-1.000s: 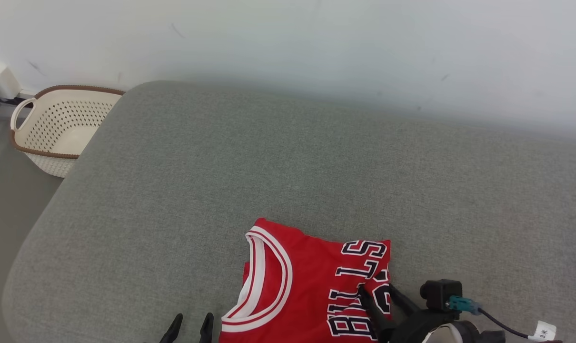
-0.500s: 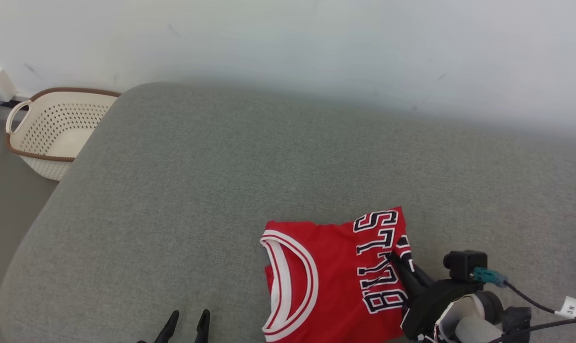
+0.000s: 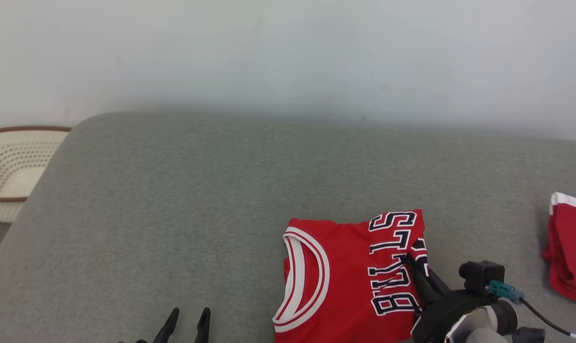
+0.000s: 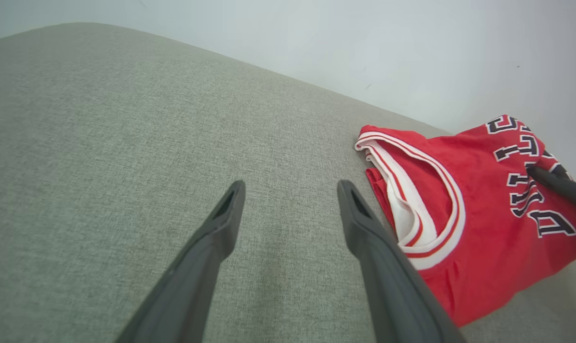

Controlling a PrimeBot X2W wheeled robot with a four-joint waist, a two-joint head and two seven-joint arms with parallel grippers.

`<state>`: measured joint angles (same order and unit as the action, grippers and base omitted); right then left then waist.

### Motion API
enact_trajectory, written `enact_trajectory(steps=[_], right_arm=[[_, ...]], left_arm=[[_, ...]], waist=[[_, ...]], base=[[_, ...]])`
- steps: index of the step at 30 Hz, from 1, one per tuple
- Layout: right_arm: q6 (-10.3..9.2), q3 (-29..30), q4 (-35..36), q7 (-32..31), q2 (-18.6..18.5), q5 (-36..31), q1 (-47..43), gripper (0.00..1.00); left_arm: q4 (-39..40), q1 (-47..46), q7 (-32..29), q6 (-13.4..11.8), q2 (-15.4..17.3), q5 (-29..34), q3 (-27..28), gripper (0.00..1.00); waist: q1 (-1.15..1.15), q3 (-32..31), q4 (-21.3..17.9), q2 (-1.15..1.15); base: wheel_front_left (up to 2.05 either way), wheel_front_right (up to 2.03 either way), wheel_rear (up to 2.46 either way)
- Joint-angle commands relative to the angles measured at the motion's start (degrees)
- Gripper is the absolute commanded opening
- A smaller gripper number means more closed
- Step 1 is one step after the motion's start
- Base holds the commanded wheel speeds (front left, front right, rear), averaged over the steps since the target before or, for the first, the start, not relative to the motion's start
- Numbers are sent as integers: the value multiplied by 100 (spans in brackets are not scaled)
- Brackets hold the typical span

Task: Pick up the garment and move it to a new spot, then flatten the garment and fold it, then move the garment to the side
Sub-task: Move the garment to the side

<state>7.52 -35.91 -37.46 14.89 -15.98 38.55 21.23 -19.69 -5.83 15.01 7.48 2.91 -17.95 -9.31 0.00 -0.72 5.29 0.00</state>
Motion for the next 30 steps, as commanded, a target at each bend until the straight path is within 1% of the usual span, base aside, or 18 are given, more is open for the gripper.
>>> enact_trajectory(steps=[1, 10, 16, 23, 30], right_arm=[[-7, 32, 19, 31, 6, -66, -74, 0], [-7, 148, -5, 31, 113, -164, -241, 0], [-7, 227, 37, 31, 163, -202, -281, 0], [-7, 311, 79, 31, 246, -222, -302, 0], [-7, 332, 114, 32, 310, -225, -257, 0]], left_arm=[[34, 68, 26, 0, 1, 53, 12, 100], [211, -27, 26, 0, 3, 152, 114, 100], [350, -110, 26, -7, 4, 338, 270, 100], [391, -132, 26, -18, 3, 469, 332, 100], [350, -228, 26, -6, 2, 536, 341, 100]], waist=[[0, -79, -318, 0], [0, -31, -1318, 0], [0, 45, -1975, 0], [0, 178, -2580, 0], [0, 344, -3069, 0]], base=[[0, 0, 0], [0, 0, 0], [0, 0, 0], [0, 0, 0], [0, 0, 0]])
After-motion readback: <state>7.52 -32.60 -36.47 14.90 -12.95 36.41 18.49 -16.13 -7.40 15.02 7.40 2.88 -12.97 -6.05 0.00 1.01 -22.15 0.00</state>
